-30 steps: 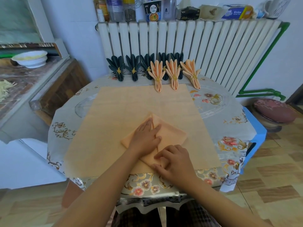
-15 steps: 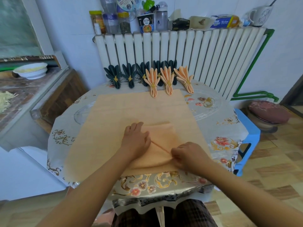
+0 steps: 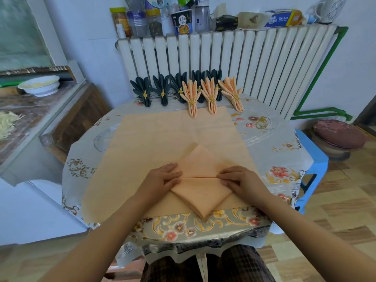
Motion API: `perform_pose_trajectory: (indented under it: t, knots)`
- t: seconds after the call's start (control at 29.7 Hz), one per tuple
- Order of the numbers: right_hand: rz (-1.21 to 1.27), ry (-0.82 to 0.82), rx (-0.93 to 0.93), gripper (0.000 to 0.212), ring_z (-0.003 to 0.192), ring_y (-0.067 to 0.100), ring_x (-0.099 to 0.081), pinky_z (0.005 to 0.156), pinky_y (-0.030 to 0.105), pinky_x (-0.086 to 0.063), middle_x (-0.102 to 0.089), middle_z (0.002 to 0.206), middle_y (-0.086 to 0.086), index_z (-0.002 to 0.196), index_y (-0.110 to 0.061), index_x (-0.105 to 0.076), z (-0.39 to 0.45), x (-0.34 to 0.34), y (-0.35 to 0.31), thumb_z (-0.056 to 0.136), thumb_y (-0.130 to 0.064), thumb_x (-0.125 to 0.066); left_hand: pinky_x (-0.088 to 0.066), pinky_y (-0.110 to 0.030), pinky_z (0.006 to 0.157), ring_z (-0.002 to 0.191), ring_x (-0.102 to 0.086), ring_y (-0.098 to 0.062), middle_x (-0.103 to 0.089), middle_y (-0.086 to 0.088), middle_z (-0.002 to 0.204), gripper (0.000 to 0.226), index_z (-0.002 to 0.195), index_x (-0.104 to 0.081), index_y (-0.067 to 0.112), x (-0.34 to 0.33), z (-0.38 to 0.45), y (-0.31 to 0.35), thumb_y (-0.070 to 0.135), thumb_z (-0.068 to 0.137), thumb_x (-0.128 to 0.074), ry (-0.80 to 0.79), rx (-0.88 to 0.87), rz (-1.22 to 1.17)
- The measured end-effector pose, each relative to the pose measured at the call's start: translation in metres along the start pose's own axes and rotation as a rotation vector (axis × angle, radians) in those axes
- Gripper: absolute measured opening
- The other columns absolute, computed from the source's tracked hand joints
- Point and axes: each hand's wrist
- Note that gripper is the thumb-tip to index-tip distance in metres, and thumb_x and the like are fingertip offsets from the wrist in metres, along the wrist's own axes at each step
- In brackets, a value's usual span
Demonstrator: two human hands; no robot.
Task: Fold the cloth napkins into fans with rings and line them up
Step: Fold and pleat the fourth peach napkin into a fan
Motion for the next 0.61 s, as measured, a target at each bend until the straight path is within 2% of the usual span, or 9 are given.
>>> perform_pose_trajectory:
  t: [0.07, 0.13, 0.17, 0.24, 0.34, 0.4, 0.51, 0.54, 0.61]
  knots:
    - [0.002, 0.054, 0.028, 0.017, 0.086, 0.017, -0.056, 0.081, 0.016, -0.038, -0.072, 0.098, 0.000, 0.095, -0.017, -0.077, 0.000, -0.004, 0.005, 0.080, -0.020, -0.069, -0.016, 0.003, 0.100, 0.126, -0.040, -0.002, -0.051, -0.004, 0.139, 0.029, 0.116, -0.068, 0.012, 0.002, 0.001, -0.004, 0.016, 0.088, -0.068, 0.007, 0.013, -0.020]
    - [0.009, 0.092, 0.015, 0.014, 0.082, 0.016, -0.052, 0.077, 0.019, -0.039, -0.071, 0.090, 0.001, 0.089, -0.017, -0.077, -0.001, -0.003, 0.006, 0.077, -0.014, -0.071, -0.017, 0.006, 0.096, 0.122, -0.042, -0.001, -0.054, -0.003, 0.137, 0.027, 0.113, -0.069, 0.012, 0.003, 0.002, -0.005, 0.014, 0.086, -0.069, 0.031, 0.035, -0.053]
    - [0.012, 0.115, -0.007, 0.014, 0.082, 0.017, -0.052, 0.076, 0.018, -0.038, -0.070, 0.087, 0.001, 0.087, -0.016, -0.077, -0.001, -0.002, 0.008, 0.075, -0.009, -0.074, -0.018, 0.007, 0.095, 0.121, -0.043, -0.001, -0.055, -0.003, 0.136, 0.026, 0.112, -0.070, 0.012, 0.003, 0.003, -0.006, 0.014, 0.086, -0.069, 0.044, 0.039, -0.066]
    - [0.028, 0.149, -0.057, 0.017, 0.083, 0.019, -0.052, 0.076, 0.007, -0.033, -0.065, 0.080, -0.001, 0.084, -0.016, -0.077, -0.001, 0.000, 0.011, 0.074, -0.002, -0.075, -0.020, 0.007, 0.093, 0.118, -0.045, 0.000, -0.057, -0.001, 0.134, 0.024, 0.110, -0.071, 0.012, 0.003, 0.004, -0.006, 0.013, 0.086, -0.069, 0.064, 0.050, -0.073]
    - [0.054, 0.155, -0.086, 0.017, 0.083, 0.015, -0.050, 0.075, 0.001, -0.031, -0.059, 0.076, -0.008, 0.083, -0.015, -0.076, -0.001, -0.001, 0.013, 0.075, 0.000, -0.073, -0.022, 0.006, 0.093, 0.117, -0.047, -0.001, -0.058, -0.001, 0.132, 0.022, 0.108, -0.072, 0.010, 0.003, 0.004, -0.007, 0.010, 0.086, -0.069, 0.069, 0.070, -0.067]
    - [0.085, 0.144, -0.131, 0.016, 0.085, 0.011, -0.050, 0.074, 0.003, -0.031, -0.058, 0.077, -0.011, 0.083, -0.015, -0.076, 0.001, -0.002, 0.011, 0.078, -0.001, -0.071, -0.026, -0.003, 0.100, 0.120, -0.052, -0.010, -0.059, -0.007, 0.130, 0.020, 0.104, -0.074, 0.007, 0.006, 0.004, 0.001, 0.008, 0.085, -0.068, 0.072, 0.056, -0.011]
    - [0.087, 0.123, -0.136, 0.016, 0.085, 0.009, -0.049, 0.074, 0.004, -0.032, -0.059, 0.079, -0.009, 0.083, -0.016, -0.074, 0.002, -0.002, 0.011, 0.079, -0.001, -0.069, -0.029, -0.039, 0.110, 0.122, -0.056, -0.031, -0.062, -0.016, 0.125, 0.027, 0.094, -0.077, 0.008, 0.000, 0.010, 0.018, 0.012, 0.074, -0.060, 0.032, -0.112, 0.176]
    - [0.079, 0.118, -0.119, 0.016, 0.084, 0.009, -0.049, 0.073, 0.005, -0.032, -0.059, 0.079, -0.007, 0.082, -0.016, -0.074, 0.002, -0.001, 0.011, 0.079, -0.001, -0.069, -0.025, -0.042, 0.113, 0.127, -0.051, -0.030, -0.059, -0.014, 0.130, 0.034, 0.103, -0.074, 0.010, -0.004, 0.013, 0.027, 0.012, 0.074, -0.056, -0.019, -0.190, 0.221]
    - [0.047, 0.112, -0.071, 0.015, 0.082, 0.011, -0.050, 0.072, 0.008, -0.032, -0.060, 0.077, -0.005, 0.082, -0.015, -0.074, 0.003, 0.000, 0.011, 0.078, 0.000, -0.070, -0.009, -0.031, 0.117, 0.141, -0.031, -0.018, -0.041, -0.004, 0.147, 0.044, 0.134, -0.055, 0.018, -0.015, 0.011, 0.046, 0.016, 0.090, -0.050, -0.138, -0.252, 0.233]
Point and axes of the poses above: each hand's wrist, its own z-axis towards the middle knuckle, its own x-axis out of the back of the hand, y = z × x
